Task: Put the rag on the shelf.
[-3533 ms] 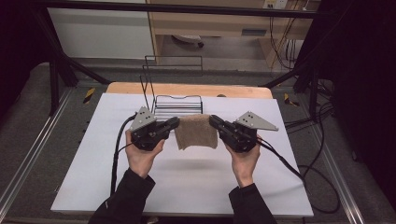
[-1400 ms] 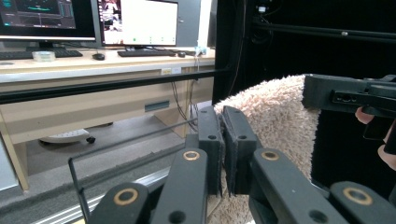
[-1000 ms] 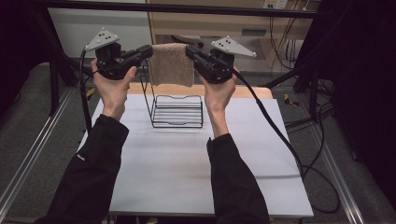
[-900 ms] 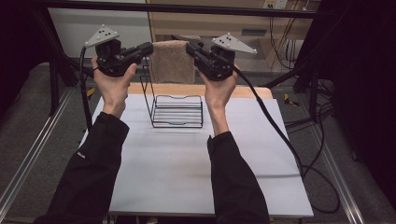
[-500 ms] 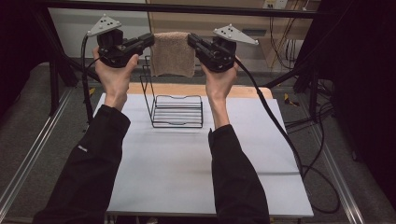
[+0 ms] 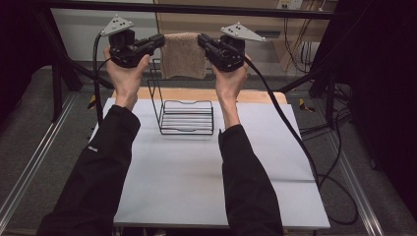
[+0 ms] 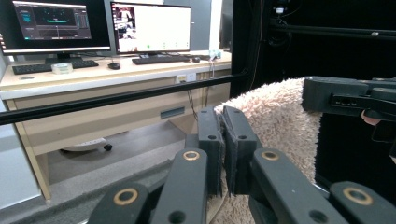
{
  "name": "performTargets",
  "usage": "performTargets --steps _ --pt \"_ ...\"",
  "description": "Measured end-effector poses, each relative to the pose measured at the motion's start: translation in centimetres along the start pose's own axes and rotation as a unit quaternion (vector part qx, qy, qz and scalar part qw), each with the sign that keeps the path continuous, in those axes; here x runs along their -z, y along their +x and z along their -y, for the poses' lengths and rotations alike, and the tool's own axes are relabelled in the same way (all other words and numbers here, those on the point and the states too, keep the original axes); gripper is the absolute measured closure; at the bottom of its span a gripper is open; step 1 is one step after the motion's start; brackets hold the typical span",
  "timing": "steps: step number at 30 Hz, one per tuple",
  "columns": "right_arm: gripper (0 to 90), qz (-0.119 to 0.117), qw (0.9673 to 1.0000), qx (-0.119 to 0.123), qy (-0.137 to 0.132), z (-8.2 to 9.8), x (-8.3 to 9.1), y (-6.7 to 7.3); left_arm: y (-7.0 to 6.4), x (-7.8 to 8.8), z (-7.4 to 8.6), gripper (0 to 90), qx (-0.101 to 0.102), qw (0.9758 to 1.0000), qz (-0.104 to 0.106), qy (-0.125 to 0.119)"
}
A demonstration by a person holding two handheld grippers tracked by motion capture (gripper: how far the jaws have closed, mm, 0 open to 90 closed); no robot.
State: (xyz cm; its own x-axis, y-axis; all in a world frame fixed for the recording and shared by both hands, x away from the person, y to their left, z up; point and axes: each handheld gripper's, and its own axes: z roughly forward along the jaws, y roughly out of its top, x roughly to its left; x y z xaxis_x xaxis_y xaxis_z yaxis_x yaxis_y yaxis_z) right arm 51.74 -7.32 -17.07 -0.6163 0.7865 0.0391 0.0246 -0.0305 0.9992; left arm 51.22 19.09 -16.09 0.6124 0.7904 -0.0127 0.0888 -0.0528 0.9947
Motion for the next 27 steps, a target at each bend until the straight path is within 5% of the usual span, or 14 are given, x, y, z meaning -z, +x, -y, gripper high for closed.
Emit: performTargets --steps 13,27 --pt "85.3 0.007 0.9995 0.007 0.031 1.6 -1.1 -0.1 0.8 -0.5 2.0 86.1 0.004 0.9998 0.0 0.021" --pt "85.1 -0.007 0.9988 -0.004 0.048 4.4 -0.4 -0.2 0.2 0.4 4.6 86.1 -0.01 0.9991 0.018 0.037"
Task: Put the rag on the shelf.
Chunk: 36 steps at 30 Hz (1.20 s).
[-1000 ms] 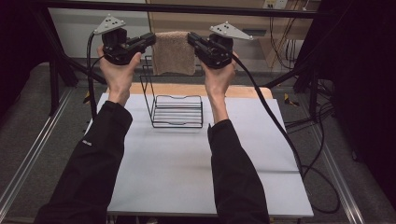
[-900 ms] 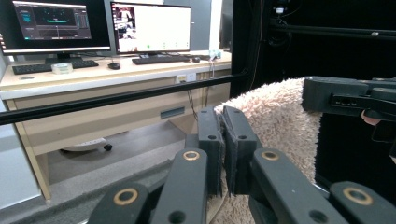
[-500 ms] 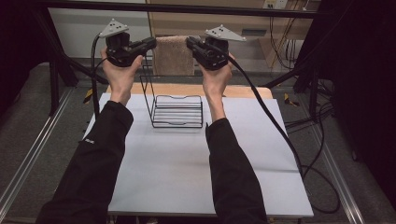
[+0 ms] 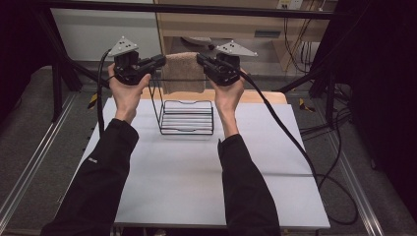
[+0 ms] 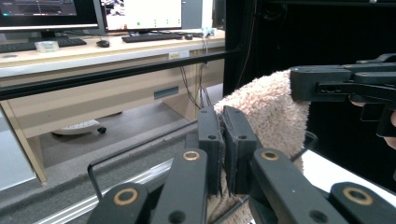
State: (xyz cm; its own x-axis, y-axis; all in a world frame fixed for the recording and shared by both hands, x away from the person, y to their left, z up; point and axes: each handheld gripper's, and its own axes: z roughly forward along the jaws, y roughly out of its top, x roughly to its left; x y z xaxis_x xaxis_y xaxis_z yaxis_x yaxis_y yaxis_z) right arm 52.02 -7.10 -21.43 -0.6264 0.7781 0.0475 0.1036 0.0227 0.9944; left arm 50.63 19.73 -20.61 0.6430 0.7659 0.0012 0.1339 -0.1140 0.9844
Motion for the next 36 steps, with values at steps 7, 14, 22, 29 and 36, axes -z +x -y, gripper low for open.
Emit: performTargets --steps 7,14,22,29,36 --pt "84.8 -0.007 1.0 -0.001 0.002 0.7 0.4 0.3 -0.3 0.4 0.4 86.1 -0.003 1.0 0.006 0.006" --pt "84.6 -0.017 0.9998 0.003 0.006 1.2 1.2 0.4 -0.6 0.9 0.8 86.0 -0.008 0.9998 0.014 0.009" --pt "84.3 -0.027 0.9993 0.014 0.021 1.9 2.0 0.7 -1.1 1.4 1.6 85.6 -0.014 0.9991 0.021 0.033" --pt "84.1 -0.034 0.9983 0.032 0.037 2.5 2.7 1.3 -1.6 1.8 2.5 84.8 -0.021 0.9981 0.023 0.053" --pt "84.0 -0.038 0.9973 0.041 0.048 3.3 3.0 1.3 -2.0 2.1 3.0 82.2 -0.016 0.9974 0.025 0.065"
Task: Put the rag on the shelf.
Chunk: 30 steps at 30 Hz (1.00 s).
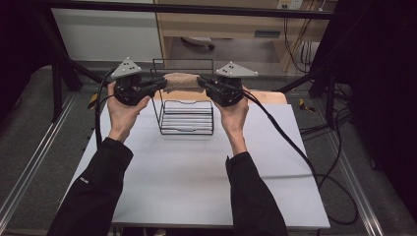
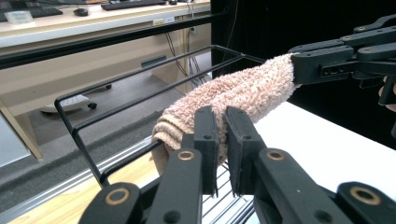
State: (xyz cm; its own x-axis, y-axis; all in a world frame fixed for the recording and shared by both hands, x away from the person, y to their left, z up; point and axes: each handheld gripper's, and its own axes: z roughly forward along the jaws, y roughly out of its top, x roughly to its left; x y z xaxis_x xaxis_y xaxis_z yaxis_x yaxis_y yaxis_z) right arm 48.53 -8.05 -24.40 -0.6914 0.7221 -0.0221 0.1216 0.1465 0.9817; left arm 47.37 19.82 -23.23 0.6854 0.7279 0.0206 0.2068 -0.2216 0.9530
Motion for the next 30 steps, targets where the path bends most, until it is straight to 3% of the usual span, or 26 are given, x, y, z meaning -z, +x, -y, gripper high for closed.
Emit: performTargets --steps 3,7,11,18,25,30 --pt "84.0 -0.001 1.0 0.002 0.003 0.1 0.0 0.0 0.0 0.4 -0.2 77.7 0.01 0.9999 0.001 -0.004" --pt "83.8 0.0 1.0 0.007 0.005 0.2 0.0 0.1 0.2 1.2 -1.0 73.0 0.029 0.9992 -0.004 -0.028" --pt "83.5 0.003 0.9998 0.016 0.008 0.5 0.0 0.3 0.4 1.3 -2.0 75.2 0.04 0.9985 -0.008 -0.036" --pt "82.4 -0.005 0.9999 0.01 0.009 1.0 0.2 0.0 -0.2 -1.2 -1.5 88.9 0.041 0.9991 0.009 0.005" --pt "78.6 -0.015 0.9996 0.009 0.021 1.3 0.5 -0.1 -0.3 -1.8 -0.1 89.7 0.036 0.9989 0.009 0.028" --pt "69.7 -0.033 0.9992 0.003 0.02 1.0 1.1 0.0 -0.4 -1.8 0.5 89.7 0.025 0.9991 0.004 0.033"
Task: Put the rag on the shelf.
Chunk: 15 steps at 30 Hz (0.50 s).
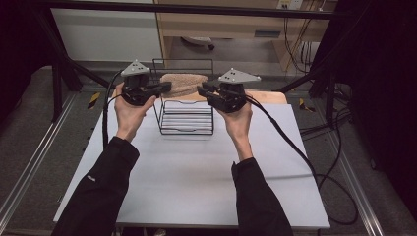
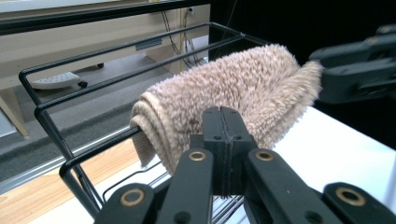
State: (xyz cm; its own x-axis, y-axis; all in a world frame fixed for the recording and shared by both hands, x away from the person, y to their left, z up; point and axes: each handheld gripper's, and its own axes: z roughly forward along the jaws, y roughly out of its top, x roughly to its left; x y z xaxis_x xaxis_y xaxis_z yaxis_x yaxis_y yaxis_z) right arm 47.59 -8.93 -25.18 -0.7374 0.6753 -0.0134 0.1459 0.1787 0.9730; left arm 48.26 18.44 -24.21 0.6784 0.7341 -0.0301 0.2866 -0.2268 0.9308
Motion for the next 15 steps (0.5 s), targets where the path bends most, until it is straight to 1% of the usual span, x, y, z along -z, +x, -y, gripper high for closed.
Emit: performTargets --steps 1,3,5,8,11,15 --pt "68.5 -0.001 1.0 -0.002 -0.003 -0.1 0.1 0.0 0.0 0.0 0.1 89.7 0.0 1.0 -0.001 -0.001" --pt "67.0 -0.004 0.9999 -0.013 -0.008 -0.3 0.3 -0.1 0.0 0.0 0.3 89.6 -0.004 1.0 -0.002 0.0" --pt "67.4 -0.005 0.9998 -0.018 -0.008 -0.4 0.3 -0.3 -0.1 -0.2 0.4 89.6 -0.008 1.0 -0.003 0.003" --pt "72.1 -0.011 0.9997 -0.02 -0.004 -0.3 0.1 -0.2 -0.1 -0.3 0.6 89.6 -0.014 0.9999 -0.003 0.009" --pt "78.8 -0.015 0.9995 -0.024 0.012 0.0 -0.2 0.0 -0.1 -0.6 0.8 89.6 -0.015 0.9998 -0.004 0.01" --pt "83.5 -0.003 0.9989 -0.023 0.04 0.5 -0.8 -0.1 0.1 -1.0 1.2 89.6 -0.013 0.9998 -0.005 0.017"
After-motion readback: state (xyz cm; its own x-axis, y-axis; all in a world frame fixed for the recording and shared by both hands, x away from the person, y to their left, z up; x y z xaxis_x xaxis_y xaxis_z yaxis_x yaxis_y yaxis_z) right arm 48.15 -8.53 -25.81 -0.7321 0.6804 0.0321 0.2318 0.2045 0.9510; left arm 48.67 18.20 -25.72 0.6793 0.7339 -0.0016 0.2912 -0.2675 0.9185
